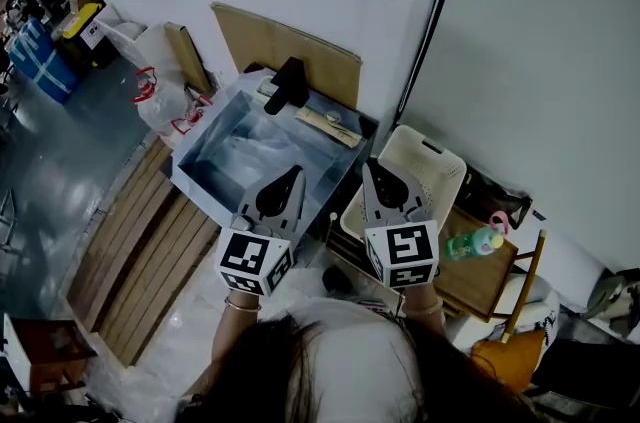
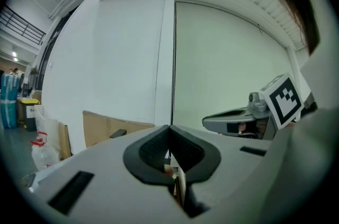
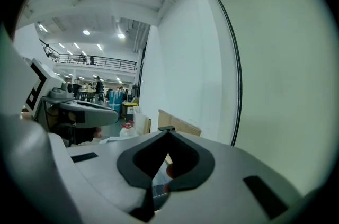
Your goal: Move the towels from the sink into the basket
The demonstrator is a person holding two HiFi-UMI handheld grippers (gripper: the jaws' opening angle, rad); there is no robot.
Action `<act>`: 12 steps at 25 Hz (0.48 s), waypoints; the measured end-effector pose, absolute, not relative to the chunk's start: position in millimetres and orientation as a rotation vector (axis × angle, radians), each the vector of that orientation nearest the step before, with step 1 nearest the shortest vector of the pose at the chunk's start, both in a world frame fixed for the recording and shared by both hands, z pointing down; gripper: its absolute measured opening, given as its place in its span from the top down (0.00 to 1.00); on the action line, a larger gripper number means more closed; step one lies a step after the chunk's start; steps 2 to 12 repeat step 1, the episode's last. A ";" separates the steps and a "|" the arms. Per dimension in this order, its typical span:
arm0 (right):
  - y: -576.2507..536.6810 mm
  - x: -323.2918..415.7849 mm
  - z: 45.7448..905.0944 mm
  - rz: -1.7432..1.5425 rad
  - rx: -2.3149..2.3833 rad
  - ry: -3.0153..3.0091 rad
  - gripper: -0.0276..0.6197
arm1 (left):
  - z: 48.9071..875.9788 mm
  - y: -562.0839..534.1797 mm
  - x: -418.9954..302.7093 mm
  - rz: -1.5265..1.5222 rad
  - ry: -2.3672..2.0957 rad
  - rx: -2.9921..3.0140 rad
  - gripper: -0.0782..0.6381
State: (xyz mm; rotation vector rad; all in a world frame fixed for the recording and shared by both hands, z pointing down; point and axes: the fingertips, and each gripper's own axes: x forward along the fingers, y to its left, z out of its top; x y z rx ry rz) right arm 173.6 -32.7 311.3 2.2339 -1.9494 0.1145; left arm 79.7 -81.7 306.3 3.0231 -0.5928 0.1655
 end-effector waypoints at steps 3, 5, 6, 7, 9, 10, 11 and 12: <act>-32.7 172.9 311.6 0.113 2.233 -1.948 0.92 | 305.8 -81.9 80.1 0.161 -0.589 3.024 0.88; -32.7 172.9 311.6 0.113 2.233 -1.948 0.92 | 305.8 -81.9 80.1 0.161 -0.589 3.024 0.88; -32.7 172.9 311.6 0.113 2.233 -1.948 0.92 | 305.8 -81.9 80.1 0.161 -0.589 3.024 0.88; -32.7 172.9 311.6 0.113 2.233 -1.948 0.92 | 305.8 -81.9 80.1 0.161 -0.589 3.024 0.88; -32.7 172.9 311.6 0.113 2.233 -1.948 0.92 | 305.8 -81.9 80.1 0.161 -0.589 3.024 0.88; -32.7 172.9 311.6 0.113 2.233 -1.948 0.92 | 305.8 -81.9 80.1 0.161 -0.589 3.024 0.88; -32.7 172.9 311.6 0.113 2.233 -1.948 0.92 | 305.8 -81.9 80.1 0.161 -0.589 3.024 0.88; -32.7 172.9 311.6 0.113 2.233 -1.948 0.92 | 305.8 -81.9 80.1 0.161 -0.589 3.024 0.88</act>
